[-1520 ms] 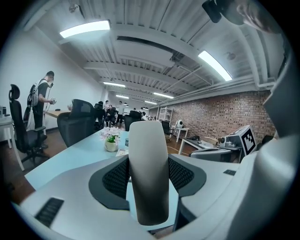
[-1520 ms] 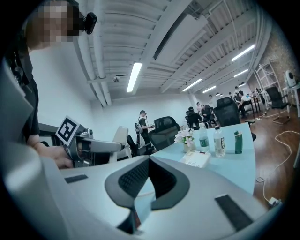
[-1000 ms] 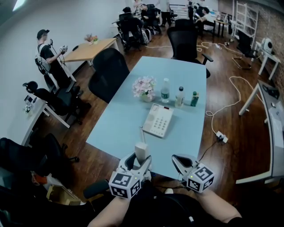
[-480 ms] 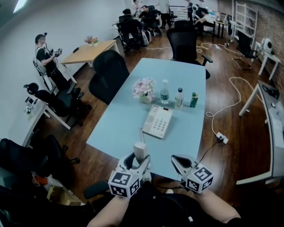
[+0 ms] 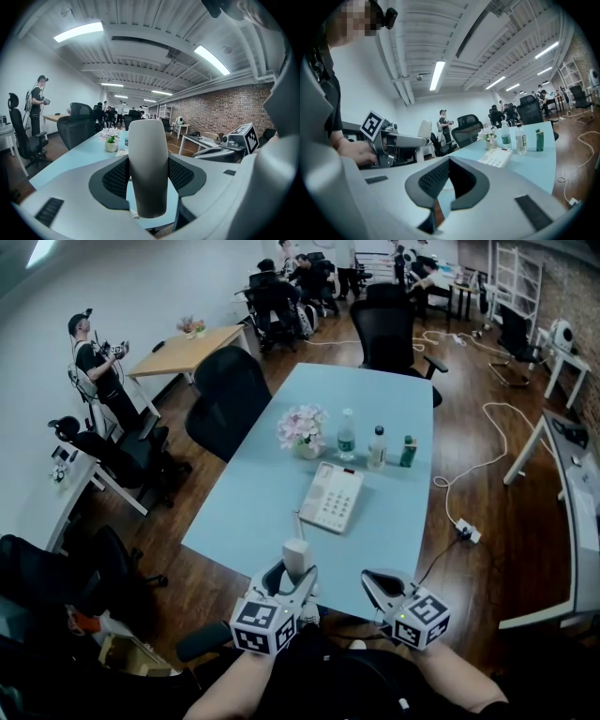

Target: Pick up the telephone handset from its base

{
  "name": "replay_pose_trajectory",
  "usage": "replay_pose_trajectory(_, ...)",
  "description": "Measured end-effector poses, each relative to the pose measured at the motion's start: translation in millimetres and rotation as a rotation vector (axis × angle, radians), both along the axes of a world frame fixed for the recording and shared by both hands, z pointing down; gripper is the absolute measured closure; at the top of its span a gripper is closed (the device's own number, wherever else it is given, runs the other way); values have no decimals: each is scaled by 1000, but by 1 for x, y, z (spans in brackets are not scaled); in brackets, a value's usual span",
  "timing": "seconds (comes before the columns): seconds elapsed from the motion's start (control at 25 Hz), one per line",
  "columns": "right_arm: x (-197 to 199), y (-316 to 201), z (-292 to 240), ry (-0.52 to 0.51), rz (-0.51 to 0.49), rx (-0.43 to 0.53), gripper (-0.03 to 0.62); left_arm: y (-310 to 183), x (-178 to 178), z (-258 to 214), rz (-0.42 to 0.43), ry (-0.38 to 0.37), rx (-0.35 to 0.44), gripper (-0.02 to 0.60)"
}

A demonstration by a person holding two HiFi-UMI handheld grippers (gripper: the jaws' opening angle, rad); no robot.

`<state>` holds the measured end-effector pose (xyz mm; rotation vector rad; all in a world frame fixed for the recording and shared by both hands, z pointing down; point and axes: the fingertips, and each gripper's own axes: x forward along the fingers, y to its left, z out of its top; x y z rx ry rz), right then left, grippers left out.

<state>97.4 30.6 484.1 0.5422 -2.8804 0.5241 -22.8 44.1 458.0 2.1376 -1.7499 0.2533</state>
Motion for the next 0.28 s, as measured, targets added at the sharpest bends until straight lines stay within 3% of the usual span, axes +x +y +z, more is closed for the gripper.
replay_pose_trajectory(0.28,-4,3,-2,1,-6,4,582,1,-1,0,3,0,-3,347)
